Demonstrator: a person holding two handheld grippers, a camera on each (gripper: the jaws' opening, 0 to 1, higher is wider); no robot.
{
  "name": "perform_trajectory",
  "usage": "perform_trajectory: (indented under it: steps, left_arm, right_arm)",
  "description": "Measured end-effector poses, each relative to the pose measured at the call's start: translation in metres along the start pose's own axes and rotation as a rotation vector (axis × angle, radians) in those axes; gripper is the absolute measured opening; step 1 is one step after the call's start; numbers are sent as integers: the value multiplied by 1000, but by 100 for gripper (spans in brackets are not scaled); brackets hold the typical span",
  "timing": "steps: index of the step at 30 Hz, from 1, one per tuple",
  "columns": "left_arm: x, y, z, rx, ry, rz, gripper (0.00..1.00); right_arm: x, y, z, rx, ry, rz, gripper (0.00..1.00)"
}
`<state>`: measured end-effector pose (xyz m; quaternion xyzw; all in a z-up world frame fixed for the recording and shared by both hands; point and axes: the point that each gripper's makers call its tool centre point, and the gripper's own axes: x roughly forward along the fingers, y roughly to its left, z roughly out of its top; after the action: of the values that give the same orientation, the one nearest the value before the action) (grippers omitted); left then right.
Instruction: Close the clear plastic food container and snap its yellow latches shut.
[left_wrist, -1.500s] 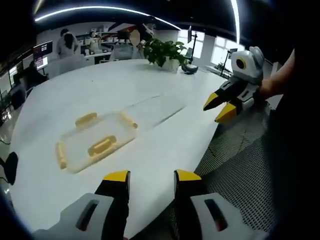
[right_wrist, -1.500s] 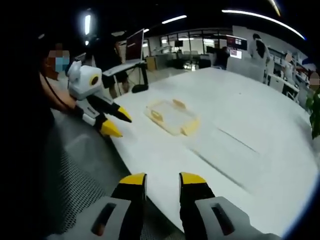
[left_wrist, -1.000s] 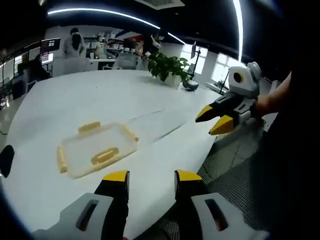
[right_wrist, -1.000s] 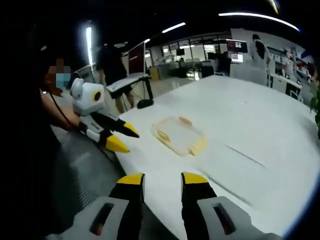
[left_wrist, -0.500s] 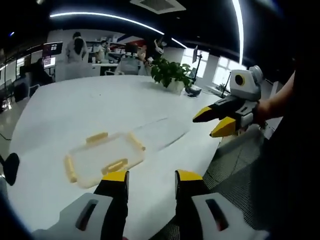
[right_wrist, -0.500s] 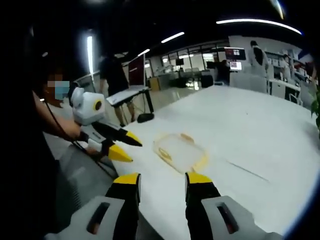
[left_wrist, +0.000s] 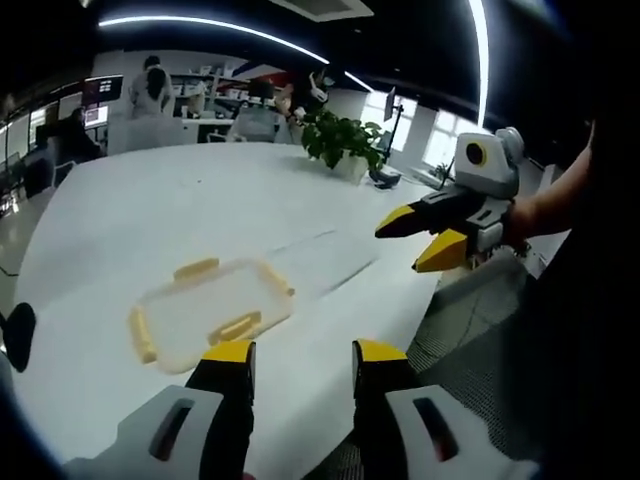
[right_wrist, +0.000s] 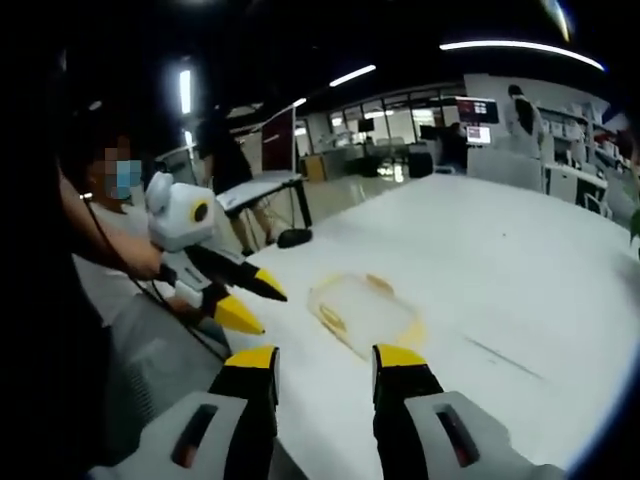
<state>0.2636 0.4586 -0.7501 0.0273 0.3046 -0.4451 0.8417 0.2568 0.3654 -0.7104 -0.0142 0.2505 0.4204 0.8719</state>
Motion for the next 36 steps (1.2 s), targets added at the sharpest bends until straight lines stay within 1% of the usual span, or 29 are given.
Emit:
perform_trajectory:
  steps: [4, 7, 9, 11, 20, 23, 29, 36]
  left_arm:
    - [-1, 2, 0, 9, 9, -8, 37]
    - [-1, 6, 1, 14, 11, -9, 37]
    - [0, 9, 2, 2, 9, -10, 37]
    - [-1, 10, 1, 14, 18, -10, 37]
    - [-1, 21, 4, 7, 23, -10, 38]
    - [-1, 23, 6, 24, 27, -9, 38]
    - [1, 32, 8, 39, 37, -6, 37]
    - [2, 49, 15, 51, 37, 11, 37]
  right_arm:
    - [6, -2, 1, -10, 10, 5, 37]
    - [8, -4, 5, -16, 0, 4, 37]
    - [10, -6, 7, -13, -2, 3, 37]
    - [10, -7, 8, -16, -5, 0, 37]
    - [15, -11, 5, -39, 21, -10, 37]
    - [17, -12, 6, -46, 26, -11, 37]
    - [23, -15, 6, -54, 30, -10, 36]
    - [27, -20, 6, -62, 37, -6, 36]
